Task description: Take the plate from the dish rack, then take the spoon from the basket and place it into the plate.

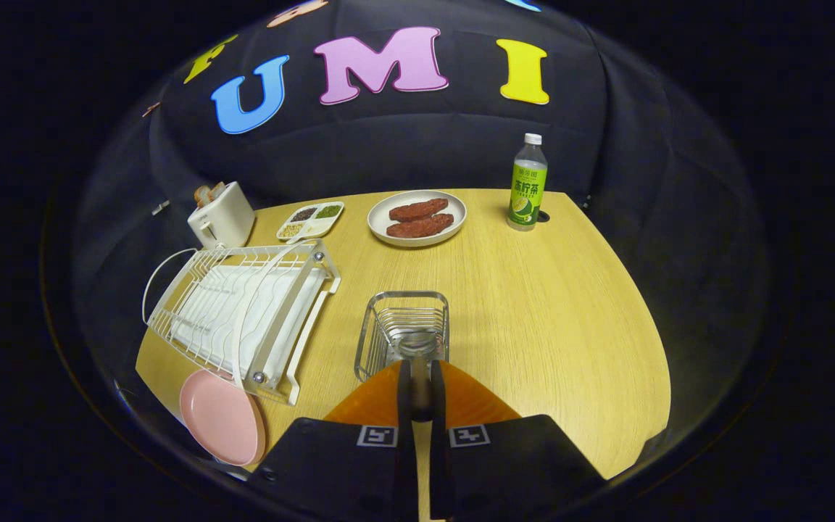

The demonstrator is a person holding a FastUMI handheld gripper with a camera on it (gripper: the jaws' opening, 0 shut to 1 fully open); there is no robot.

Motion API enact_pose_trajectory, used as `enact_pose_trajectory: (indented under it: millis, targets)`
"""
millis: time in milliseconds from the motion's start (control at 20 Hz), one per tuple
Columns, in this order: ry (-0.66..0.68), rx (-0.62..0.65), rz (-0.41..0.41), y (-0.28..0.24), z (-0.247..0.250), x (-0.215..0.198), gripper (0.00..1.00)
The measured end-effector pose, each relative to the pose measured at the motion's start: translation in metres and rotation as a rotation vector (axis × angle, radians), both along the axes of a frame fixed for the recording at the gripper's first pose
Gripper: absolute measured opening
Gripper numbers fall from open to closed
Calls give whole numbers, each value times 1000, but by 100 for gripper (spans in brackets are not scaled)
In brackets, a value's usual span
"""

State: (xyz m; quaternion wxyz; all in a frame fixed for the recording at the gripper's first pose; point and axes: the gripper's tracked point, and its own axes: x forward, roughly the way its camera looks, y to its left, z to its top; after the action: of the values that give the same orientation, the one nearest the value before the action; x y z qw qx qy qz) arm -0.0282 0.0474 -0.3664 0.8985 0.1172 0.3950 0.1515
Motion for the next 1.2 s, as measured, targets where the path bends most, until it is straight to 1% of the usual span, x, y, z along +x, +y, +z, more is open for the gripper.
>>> enact_pose_trajectory:
  millis: [200, 450, 500, 700, 850, 950, 1050, 1200]
  targets:
    - [-38, 3, 5, -6, 31, 6, 11]
    - [-142, 5, 0, -7, 87, 22, 11]
    - [-163, 4, 0, -1, 91, 24, 11]
    - [-242, 5, 11, 4, 146, 31, 11]
    - [-287, -4, 60, 16, 189, 23, 10]
    - [-301, 19, 108, 33, 216, 11, 11]
    - [-293, 86, 158, 56, 237, -7, 11]
    - [-271, 189, 260, 97, 252, -39, 11]
